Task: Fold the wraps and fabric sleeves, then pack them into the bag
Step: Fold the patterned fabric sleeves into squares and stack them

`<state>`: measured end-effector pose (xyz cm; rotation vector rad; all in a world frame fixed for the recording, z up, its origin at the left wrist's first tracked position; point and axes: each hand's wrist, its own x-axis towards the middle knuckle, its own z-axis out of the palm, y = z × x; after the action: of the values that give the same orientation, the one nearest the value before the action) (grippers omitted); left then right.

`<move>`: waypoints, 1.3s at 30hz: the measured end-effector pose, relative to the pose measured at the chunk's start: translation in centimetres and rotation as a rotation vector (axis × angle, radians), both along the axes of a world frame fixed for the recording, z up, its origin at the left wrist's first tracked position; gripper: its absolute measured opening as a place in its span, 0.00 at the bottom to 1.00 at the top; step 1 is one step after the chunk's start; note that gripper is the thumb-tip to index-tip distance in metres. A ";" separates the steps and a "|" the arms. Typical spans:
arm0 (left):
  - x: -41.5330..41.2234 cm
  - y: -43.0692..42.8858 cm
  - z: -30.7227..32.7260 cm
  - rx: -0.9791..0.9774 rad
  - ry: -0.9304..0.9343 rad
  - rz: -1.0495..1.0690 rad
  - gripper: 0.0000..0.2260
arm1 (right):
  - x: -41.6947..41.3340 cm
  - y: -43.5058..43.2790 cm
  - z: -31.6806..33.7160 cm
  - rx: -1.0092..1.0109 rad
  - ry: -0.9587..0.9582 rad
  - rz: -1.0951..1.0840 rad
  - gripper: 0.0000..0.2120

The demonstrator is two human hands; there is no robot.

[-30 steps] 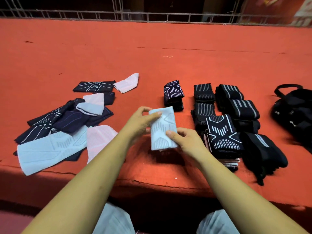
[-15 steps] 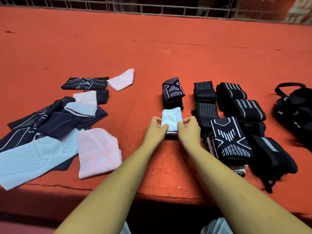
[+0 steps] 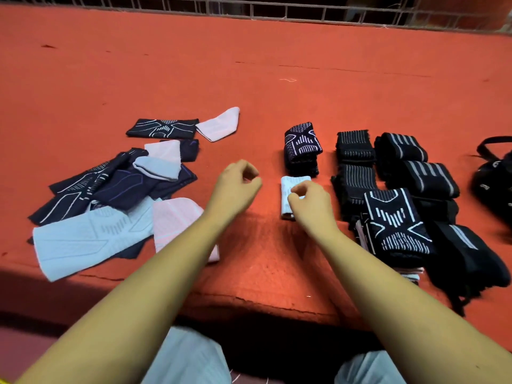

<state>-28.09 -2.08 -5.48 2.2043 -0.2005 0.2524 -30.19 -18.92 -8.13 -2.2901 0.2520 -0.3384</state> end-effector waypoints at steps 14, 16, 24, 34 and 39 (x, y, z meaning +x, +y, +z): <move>-5.6 14.2 -6.4 0.103 0.328 0.420 0.25 | -2.9 12.0 -2.9 0.186 0.375 0.461 0.17; -5.7 13.7 -6.5 -0.021 0.341 0.469 0.28 | -3.2 11.9 -3.1 0.236 0.364 0.417 0.18; -4.3 9.9 -3.3 -0.818 0.323 0.197 0.16 | -2.7 7.1 1.7 0.652 0.298 0.363 0.14; 1.1 6.2 7.9 -0.606 0.021 -0.082 0.22 | 2.4 3.0 9.5 0.542 -0.150 0.215 0.07; 0.0 6.4 7.7 -0.496 -0.107 -0.200 0.11 | 1.1 2.2 9.8 0.576 -0.272 0.313 0.03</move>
<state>-28.09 4.35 2.22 1.6684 -0.3724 0.2748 -29.13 -16.71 1.65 -1.6590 -0.1363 -0.3545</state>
